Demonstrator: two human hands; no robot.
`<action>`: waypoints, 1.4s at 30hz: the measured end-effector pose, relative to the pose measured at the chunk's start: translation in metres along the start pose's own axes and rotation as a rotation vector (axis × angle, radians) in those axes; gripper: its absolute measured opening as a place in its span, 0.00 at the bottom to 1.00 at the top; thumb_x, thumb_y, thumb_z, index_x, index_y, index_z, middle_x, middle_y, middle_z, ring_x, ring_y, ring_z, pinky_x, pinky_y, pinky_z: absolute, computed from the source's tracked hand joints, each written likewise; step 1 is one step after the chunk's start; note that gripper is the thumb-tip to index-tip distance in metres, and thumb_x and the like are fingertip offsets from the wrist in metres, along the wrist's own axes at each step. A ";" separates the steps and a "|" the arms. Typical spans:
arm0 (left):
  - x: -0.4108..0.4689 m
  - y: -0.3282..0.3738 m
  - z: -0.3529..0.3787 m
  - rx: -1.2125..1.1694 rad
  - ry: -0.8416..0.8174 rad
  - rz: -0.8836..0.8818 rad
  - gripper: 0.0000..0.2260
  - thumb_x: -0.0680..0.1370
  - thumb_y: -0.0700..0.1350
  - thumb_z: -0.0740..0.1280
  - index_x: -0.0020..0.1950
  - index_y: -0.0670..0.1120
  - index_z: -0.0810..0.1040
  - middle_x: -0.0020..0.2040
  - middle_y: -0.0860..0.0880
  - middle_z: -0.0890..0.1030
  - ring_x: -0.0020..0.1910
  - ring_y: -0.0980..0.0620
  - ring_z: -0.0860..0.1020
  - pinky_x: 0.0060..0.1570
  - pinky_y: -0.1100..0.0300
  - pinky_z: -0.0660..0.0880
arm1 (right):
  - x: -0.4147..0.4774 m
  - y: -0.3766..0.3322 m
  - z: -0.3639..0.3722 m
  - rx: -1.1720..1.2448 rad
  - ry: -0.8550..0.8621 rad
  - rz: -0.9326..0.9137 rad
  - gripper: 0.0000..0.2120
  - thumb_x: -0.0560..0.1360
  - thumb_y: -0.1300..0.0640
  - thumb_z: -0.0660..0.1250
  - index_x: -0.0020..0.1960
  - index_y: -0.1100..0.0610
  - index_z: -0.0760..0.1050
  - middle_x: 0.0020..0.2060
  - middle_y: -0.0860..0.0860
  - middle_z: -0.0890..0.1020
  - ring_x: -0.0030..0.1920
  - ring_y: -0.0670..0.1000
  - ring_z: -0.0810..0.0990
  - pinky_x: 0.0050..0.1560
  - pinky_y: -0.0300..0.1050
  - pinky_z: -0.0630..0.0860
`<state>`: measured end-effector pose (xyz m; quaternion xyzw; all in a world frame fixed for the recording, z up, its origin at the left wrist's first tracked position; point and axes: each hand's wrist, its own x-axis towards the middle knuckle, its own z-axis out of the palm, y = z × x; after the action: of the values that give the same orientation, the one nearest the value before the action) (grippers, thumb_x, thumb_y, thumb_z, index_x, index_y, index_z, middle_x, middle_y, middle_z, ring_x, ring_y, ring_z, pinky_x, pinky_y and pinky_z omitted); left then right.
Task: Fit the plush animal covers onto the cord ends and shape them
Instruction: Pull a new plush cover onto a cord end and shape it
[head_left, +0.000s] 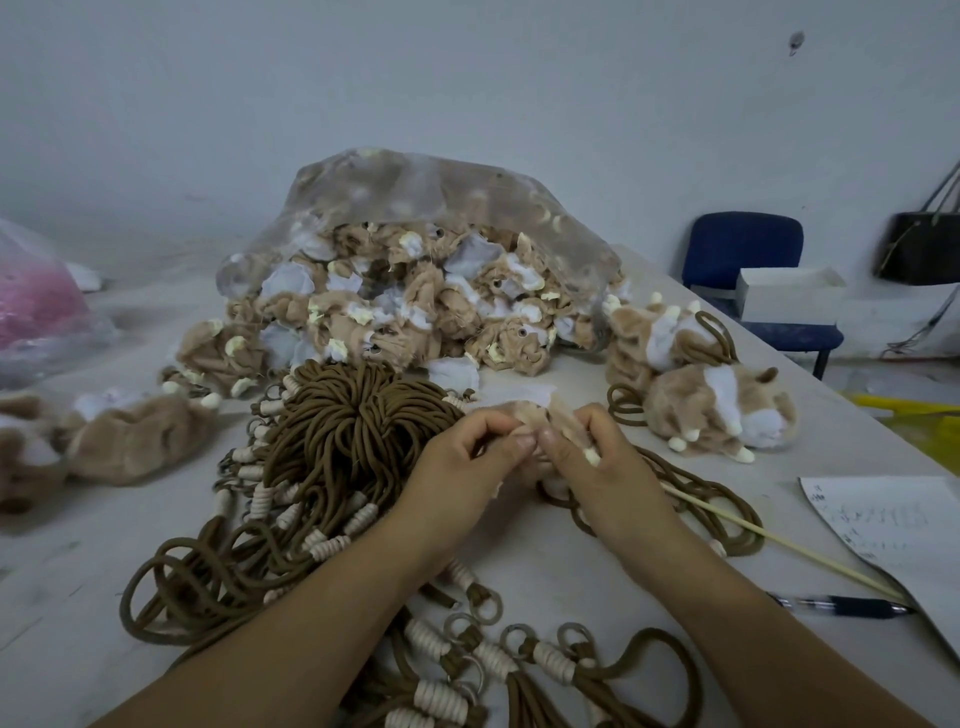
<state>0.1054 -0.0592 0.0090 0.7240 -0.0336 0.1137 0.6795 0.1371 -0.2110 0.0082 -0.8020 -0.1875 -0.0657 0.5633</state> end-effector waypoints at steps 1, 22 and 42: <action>0.001 0.001 0.000 -0.032 0.018 -0.014 0.06 0.77 0.43 0.70 0.42 0.53 0.83 0.40 0.55 0.82 0.40 0.57 0.79 0.41 0.65 0.76 | 0.000 0.000 0.000 -0.045 0.004 -0.029 0.12 0.77 0.50 0.65 0.41 0.55 0.67 0.35 0.52 0.72 0.34 0.46 0.69 0.31 0.34 0.65; 0.001 0.008 -0.010 0.714 0.016 0.303 0.16 0.77 0.43 0.66 0.62 0.57 0.75 0.51 0.54 0.76 0.51 0.57 0.70 0.48 0.67 0.69 | -0.006 0.001 0.011 -0.275 0.094 -0.346 0.12 0.79 0.55 0.64 0.41 0.46 0.63 0.36 0.42 0.70 0.39 0.38 0.70 0.38 0.27 0.65; -0.001 0.004 0.001 0.083 0.211 0.022 0.09 0.75 0.47 0.70 0.37 0.52 0.73 0.44 0.62 0.82 0.39 0.65 0.80 0.34 0.71 0.74 | -0.007 -0.003 0.014 -0.288 0.029 -0.276 0.08 0.79 0.52 0.63 0.56 0.54 0.71 0.50 0.47 0.71 0.51 0.36 0.69 0.44 0.27 0.67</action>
<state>0.1033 -0.0608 0.0127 0.7352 0.0352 0.1980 0.6473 0.1283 -0.1986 0.0033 -0.8400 -0.2761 -0.1799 0.4311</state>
